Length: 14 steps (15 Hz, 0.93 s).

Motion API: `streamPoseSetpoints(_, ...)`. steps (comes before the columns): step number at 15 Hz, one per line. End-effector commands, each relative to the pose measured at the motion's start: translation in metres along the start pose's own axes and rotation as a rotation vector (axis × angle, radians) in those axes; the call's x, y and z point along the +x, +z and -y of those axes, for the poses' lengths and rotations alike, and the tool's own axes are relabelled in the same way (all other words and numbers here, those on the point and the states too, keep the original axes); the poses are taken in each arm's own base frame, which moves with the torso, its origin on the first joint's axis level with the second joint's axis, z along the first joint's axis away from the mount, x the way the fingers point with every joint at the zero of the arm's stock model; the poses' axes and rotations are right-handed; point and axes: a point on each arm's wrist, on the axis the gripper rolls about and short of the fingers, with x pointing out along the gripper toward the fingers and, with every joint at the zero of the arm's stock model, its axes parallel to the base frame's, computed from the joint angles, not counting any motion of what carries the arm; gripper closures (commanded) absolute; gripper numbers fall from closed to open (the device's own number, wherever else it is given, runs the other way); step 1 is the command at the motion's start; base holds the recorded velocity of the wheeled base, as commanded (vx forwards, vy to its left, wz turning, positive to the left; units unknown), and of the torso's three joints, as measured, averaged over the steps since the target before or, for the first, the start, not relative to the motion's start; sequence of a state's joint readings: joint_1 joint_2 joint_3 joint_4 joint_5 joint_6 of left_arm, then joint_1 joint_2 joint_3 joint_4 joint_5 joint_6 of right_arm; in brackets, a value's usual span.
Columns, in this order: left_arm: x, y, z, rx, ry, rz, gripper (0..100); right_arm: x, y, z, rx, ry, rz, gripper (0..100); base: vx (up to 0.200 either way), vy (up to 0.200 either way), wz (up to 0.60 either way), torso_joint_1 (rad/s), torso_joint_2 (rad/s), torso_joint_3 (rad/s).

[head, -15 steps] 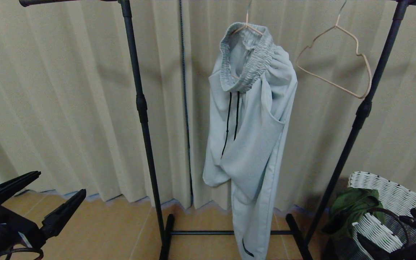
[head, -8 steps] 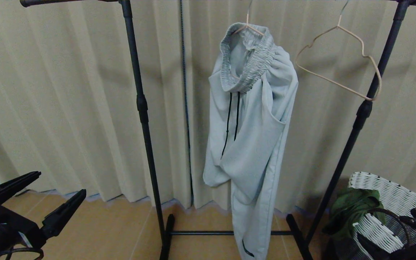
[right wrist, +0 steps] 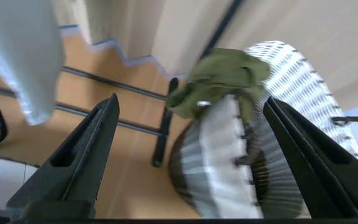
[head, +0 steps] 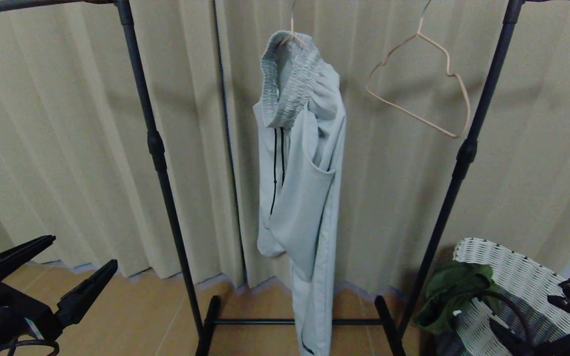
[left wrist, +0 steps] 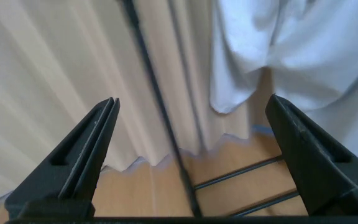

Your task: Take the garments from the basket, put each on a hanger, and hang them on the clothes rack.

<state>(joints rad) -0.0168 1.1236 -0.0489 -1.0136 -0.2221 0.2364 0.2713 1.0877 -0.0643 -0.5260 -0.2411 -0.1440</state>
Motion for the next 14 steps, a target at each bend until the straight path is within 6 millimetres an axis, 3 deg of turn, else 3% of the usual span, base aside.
streamPoseSetpoints(1,-0.0001,0.0002,0.0000,0.000,0.000,0.001,0,0.0000,-0.0004,-0.0001,-0.001,0.001,-0.001,0,0.000,-0.200,0.00,0.002,0.00,0.002)
streamPoseSetpoints(5,0.0000,-0.0004,0.0001,-0.001,0.001,-0.002,0,0.0000,-0.0002,0.0000,0.000,-0.001,0.000,0,0.000,-0.200,0.00,0.005,0.00,0.005)
streamPoseSetpoints(14,-0.0002,-0.0009,0.0005,-0.001,-0.003,-0.004,0,0.0000,-0.0005,-0.0001,-0.001,-0.001,-0.003,0,0.000,0.000,0.00,0.000,0.00,0.000)
